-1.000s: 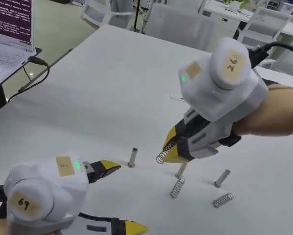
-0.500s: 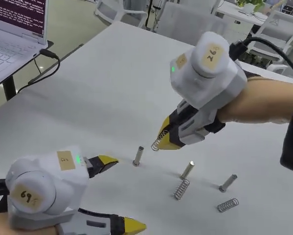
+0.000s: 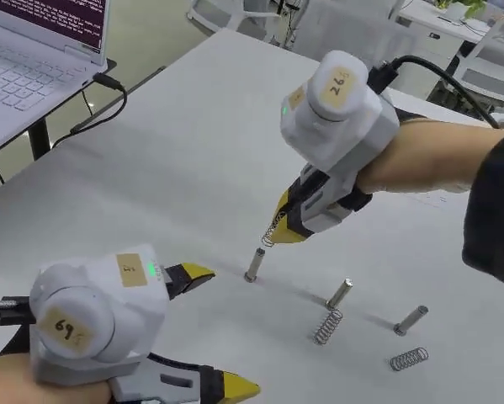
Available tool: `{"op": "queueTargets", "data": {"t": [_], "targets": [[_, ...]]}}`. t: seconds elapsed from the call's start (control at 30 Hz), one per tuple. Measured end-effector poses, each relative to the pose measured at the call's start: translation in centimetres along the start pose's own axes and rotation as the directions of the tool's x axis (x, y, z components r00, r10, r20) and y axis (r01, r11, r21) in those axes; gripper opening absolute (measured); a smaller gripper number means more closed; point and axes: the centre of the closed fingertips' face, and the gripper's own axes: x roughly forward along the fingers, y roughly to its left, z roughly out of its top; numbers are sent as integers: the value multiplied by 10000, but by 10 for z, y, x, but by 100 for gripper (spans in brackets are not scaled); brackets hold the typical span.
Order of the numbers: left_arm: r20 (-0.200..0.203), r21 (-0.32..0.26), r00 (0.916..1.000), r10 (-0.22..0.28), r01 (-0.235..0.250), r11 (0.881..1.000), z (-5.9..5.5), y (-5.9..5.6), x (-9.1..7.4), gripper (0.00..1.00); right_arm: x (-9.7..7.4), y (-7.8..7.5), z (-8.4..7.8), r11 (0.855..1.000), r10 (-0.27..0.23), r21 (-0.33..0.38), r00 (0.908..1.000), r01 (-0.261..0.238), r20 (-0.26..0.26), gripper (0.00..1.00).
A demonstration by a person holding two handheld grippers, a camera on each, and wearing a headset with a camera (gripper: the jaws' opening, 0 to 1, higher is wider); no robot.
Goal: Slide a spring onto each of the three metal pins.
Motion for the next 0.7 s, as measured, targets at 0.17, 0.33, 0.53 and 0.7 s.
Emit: {"op": "queueTargets", "data": {"t": [0.17,0.33,0.53,0.7], "targets": [[8,-45,10000,-10,10,10000,-1,0,0,72,6,0,-1,9999,145,66,9998,-145,-104,8],[8,-118,10000,-4,4,9999,-2,1,0,72,11,1,-2,9996,289,66,9993,-288,-228,8],[-12,-190,10000,11,-11,9998,-3,3,-1,72,15,1,-3,9994,344,17,9987,-344,-368,8],[-32,-218,10000,-12,11,9998,-3,3,0,72,16,2,-4,9990,433,65,9984,-431,-350,8]]}}
